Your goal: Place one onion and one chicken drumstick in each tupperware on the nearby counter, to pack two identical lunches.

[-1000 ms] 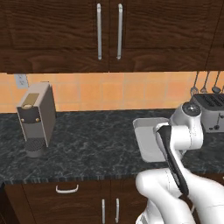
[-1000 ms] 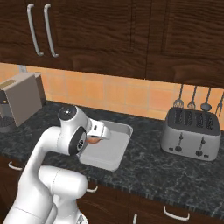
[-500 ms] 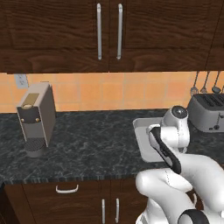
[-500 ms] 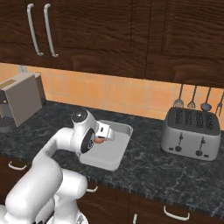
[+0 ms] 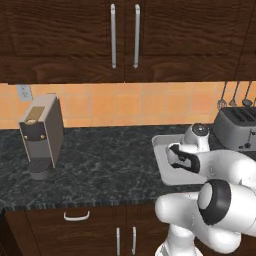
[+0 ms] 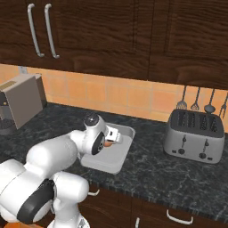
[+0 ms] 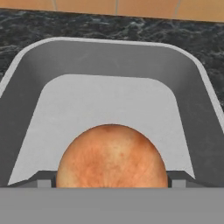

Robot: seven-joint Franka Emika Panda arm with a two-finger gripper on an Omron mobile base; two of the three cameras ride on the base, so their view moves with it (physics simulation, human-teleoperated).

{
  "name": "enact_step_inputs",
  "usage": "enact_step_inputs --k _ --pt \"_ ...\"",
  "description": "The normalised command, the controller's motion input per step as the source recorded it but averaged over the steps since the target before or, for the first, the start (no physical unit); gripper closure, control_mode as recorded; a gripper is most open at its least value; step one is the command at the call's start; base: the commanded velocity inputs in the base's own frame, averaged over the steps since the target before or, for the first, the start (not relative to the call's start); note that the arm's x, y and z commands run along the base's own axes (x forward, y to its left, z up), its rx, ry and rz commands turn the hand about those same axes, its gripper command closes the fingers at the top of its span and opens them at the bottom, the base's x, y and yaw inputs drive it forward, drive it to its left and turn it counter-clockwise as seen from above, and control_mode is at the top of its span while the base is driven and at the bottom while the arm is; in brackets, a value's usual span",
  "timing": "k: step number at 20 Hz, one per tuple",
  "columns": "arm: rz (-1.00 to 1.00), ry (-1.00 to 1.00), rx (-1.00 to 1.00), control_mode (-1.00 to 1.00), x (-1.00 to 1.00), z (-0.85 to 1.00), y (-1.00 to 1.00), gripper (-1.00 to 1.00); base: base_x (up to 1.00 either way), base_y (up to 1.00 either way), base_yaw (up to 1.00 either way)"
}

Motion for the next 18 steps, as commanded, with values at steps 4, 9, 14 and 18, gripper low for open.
enact_step_inputs --k 4,9,14,18 --pt "0.00 0.00 0.00 -1.00 0.36 -0.08 -0.10 1.00 0.00 0.00 0.00" --pt "0.00 0.00 0.00 -1.00 0.50 -0.10 -0.02 -1.00 0.00 0.00 0.00" --pt "0.00 -0.02 0.00 -1.00 0.01 0.15 0.00 -1.00 0.00 0.00 0.00" --pt "0.00 -0.11 0.00 -1.00 -0.09 0.51 0.00 -1.00 0.00 0.00 0.00"
